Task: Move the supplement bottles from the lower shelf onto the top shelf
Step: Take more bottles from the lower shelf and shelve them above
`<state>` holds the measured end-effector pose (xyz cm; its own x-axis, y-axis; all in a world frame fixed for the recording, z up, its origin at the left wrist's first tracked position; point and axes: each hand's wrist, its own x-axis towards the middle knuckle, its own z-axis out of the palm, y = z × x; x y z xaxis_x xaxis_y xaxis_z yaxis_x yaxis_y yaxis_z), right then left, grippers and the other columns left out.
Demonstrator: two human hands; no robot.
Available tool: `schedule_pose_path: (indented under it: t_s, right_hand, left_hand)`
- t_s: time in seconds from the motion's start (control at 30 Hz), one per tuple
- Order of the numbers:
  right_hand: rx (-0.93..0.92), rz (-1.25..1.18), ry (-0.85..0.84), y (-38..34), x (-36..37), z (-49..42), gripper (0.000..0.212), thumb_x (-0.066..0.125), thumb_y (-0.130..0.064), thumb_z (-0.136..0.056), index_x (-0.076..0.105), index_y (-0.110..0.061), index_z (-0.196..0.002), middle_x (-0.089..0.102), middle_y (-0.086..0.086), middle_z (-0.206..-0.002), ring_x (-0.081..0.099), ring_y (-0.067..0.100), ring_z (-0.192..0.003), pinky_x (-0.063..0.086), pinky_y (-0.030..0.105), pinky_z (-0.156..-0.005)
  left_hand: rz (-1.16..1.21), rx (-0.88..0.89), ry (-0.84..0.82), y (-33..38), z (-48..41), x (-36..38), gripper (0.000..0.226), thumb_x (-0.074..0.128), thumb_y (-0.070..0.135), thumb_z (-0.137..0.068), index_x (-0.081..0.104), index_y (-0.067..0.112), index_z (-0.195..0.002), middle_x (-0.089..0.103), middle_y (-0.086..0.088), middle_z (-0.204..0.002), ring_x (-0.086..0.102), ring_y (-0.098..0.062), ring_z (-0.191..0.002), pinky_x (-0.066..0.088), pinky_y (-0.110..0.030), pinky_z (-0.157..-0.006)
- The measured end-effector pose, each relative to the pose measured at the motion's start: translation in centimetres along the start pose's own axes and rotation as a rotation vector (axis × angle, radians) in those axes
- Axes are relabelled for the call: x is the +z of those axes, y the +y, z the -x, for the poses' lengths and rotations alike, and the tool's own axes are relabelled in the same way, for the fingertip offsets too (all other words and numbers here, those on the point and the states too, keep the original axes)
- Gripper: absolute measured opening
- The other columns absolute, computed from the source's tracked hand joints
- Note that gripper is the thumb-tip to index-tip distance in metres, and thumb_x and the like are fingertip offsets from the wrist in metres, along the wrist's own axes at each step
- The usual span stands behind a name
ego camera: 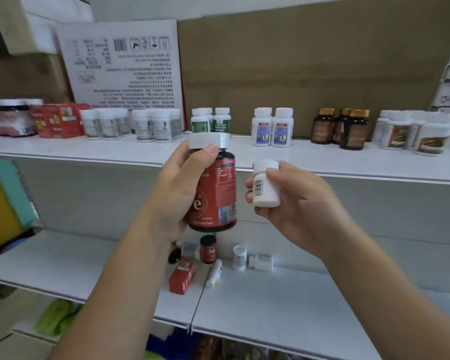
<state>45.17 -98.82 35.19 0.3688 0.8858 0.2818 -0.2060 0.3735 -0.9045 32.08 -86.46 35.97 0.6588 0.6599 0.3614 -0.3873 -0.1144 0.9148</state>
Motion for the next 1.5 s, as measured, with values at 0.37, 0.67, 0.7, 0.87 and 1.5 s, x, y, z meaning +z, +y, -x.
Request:
schedule_pose_path:
  t_s: [0.37,0.67,0.7,0.87,1.5]
  right_hand:
    - [-0.141,0.162,0.23,-3.9,0.6,-4.6,0.023,0.031,-0.016,-0.092,0.051,-0.01,-0.1,0.05,0.012,-0.071,0.046,0.024,-0.05,0.022,0.021,-0.042]
    - [-0.157,0.523,0.466,-5.7,-2.9,-4.8,0.024,0.051,-0.01,-0.097,0.057,-0.025,-0.115,0.061,0.008,-0.111,0.062,0.024,-0.097,0.054,0.031,-0.072]
    - [-0.166,0.538,0.481,-6.1,-3.6,-4.5,0.026,0.054,-0.011,-0.096,0.056,-0.024,-0.119,0.06,0.008,-0.113,0.062,0.026,-0.102,0.055,0.034,-0.076]
    - [-0.231,0.568,0.505,-8.9,-7.5,-2.7,0.025,0.058,-0.01,-0.094,0.058,-0.018,-0.118,0.063,0.009,-0.104,0.065,0.024,-0.099,0.055,0.032,-0.074]
    - [-0.131,0.833,0.544,-25.5,-33.1,4.6,0.029,0.065,-0.015,-0.089,0.064,-0.009,-0.117,0.07,0.012,-0.113,0.067,0.023,-0.1,0.049,0.04,-0.095]
  left_hand:
    - [-0.059,0.022,-0.157,3.6,-8.1,0.6,0.054,0.06,0.052,-0.086,0.062,0.009,-0.118,0.071,-0.011,-0.095,0.07,-0.023,-0.081,0.06,-0.04,-0.071]
    - [-0.129,-0.008,-0.359,2.2,-14.3,3.5,0.026,0.063,0.045,-0.092,0.064,0.02,-0.099,0.073,0.005,-0.074,0.071,-0.013,-0.071,0.06,-0.037,-0.071]
    - [-0.148,0.01,-0.394,1.9,-14.8,4.2,0.029,0.067,0.046,-0.088,0.065,0.021,-0.102,0.074,0.005,-0.08,0.072,-0.014,-0.075,0.058,-0.037,-0.074]
    - [-0.253,0.059,-0.501,1.0,-16.5,8.4,0.036,0.072,0.049,-0.083,0.065,0.024,-0.108,0.073,0.007,-0.084,0.07,-0.012,-0.077,0.053,-0.033,-0.075]
    - [-0.506,0.283,-0.451,-2.3,-17.0,34.5,0.039,0.066,0.062,-0.081,0.061,0.025,-0.092,0.069,0.01,-0.077,0.067,-0.008,-0.069,0.048,-0.028,-0.064]
